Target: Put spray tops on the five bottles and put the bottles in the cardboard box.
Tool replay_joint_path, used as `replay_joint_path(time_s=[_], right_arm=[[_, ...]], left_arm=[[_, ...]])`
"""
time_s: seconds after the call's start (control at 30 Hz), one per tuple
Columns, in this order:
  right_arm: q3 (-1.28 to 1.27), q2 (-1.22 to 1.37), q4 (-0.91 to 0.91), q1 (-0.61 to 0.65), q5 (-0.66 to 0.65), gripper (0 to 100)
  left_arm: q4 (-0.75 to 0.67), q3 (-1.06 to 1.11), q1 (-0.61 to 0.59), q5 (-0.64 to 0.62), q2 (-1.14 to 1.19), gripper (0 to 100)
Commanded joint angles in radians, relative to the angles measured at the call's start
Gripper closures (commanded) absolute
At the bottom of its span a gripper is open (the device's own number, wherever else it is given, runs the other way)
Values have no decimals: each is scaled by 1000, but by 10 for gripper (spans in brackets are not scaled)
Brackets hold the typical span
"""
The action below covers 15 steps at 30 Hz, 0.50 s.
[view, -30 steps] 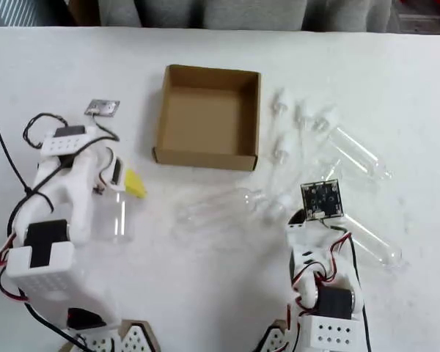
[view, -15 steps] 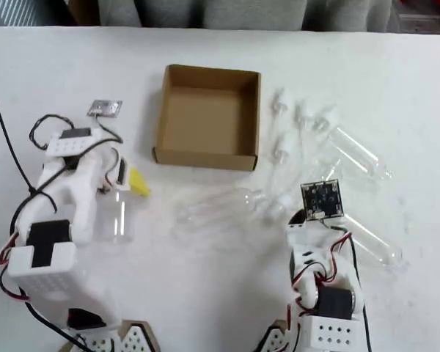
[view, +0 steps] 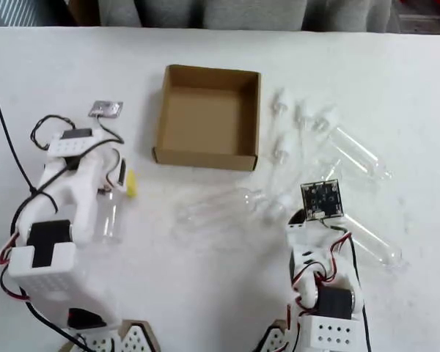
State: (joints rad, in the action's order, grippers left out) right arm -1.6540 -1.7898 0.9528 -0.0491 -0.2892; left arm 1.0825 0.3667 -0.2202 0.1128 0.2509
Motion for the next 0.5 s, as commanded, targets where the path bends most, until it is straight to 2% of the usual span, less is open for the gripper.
replay_joint_path(time_s=[0.0,0.2,0.47], right_arm=[[14,-7,-24,-10,-12,967],[107,1,-79,-82,-5,968],[338,13,-79,-59,41,968]], left_arm=[[-3,-6,-62,-11,-18,979],[-12,21,-114,-11,-19,979],[-12,21,-130,-3,-19,979]])
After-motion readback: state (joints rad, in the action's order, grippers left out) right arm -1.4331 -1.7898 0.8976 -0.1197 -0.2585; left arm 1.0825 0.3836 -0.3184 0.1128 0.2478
